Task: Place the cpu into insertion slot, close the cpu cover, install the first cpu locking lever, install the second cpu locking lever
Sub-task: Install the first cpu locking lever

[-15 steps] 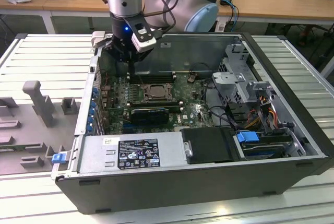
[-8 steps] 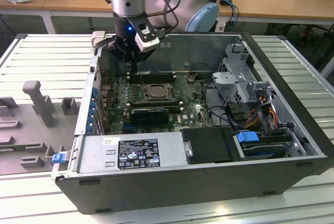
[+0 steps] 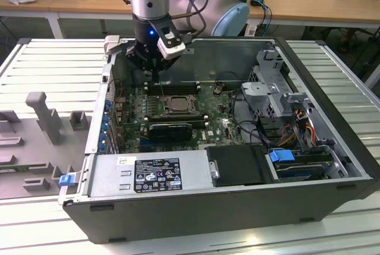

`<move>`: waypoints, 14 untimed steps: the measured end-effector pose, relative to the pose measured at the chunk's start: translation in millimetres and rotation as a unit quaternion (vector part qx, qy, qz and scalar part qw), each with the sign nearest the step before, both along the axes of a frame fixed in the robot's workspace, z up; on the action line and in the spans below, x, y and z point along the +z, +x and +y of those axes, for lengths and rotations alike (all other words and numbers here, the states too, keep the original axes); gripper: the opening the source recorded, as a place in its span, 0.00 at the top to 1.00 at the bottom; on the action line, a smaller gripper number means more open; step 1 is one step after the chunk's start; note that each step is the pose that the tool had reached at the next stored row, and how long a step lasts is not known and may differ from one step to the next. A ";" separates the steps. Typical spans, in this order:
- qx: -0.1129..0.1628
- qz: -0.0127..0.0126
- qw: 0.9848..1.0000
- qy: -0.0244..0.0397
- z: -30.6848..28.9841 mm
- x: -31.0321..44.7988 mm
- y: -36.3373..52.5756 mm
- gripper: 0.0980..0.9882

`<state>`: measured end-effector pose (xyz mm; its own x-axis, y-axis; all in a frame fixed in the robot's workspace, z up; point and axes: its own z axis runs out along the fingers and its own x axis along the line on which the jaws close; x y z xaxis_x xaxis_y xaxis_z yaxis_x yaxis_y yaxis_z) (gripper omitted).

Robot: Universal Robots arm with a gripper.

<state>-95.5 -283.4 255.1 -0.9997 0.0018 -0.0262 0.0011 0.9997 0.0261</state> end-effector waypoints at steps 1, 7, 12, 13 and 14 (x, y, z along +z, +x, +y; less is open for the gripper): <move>0.000 0.000 1.000 0.000 0.0 0.0 0.8 0.99; 0.000 0.000 1.000 0.000 0.0 -0.1 4.3 0.99; 0.000 0.000 1.000 0.000 0.0 -0.1 7.3 0.99; 0.000 0.000 1.000 0.000 0.0 -0.2 8.5 0.99; 0.000 0.000 1.000 0.000 0.0 -0.2 9.8 0.99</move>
